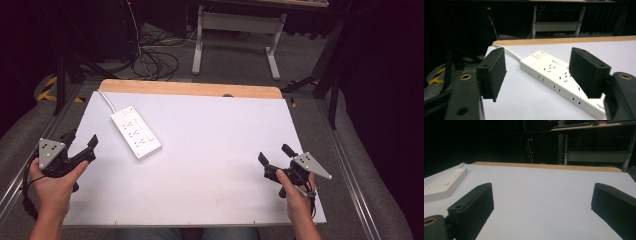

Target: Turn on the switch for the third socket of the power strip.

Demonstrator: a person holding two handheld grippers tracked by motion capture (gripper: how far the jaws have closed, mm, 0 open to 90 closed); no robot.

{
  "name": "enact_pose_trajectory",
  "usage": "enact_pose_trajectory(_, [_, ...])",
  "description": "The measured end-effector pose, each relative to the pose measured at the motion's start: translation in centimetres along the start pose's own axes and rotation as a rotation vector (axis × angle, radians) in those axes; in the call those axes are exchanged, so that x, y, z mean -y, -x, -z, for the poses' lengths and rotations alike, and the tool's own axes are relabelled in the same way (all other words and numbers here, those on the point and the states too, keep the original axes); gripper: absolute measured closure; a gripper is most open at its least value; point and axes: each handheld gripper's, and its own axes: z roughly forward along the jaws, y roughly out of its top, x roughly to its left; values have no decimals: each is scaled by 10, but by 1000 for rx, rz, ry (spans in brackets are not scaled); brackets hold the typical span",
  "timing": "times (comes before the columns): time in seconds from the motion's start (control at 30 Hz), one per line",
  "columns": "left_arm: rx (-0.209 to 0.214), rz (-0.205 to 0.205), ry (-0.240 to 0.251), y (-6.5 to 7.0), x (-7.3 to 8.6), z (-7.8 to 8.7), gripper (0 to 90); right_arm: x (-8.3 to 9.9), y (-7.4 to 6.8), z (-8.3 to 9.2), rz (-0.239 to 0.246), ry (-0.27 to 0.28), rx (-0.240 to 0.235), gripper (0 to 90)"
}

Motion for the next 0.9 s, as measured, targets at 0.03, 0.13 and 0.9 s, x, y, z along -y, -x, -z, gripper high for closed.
enact_pose_trajectory(0.03, [-2,0,-3,0,0,0,253,0,0,0,1,2,1,47])
enact_pose_trajectory(0.13, [-3,0,-3,0,1,-1,154,0,0,1,-1,5,4,47])
enact_pose_trajectory(0.9, [41,3,22,1,1,-1,13,-1,0,3,9,19,9,28])
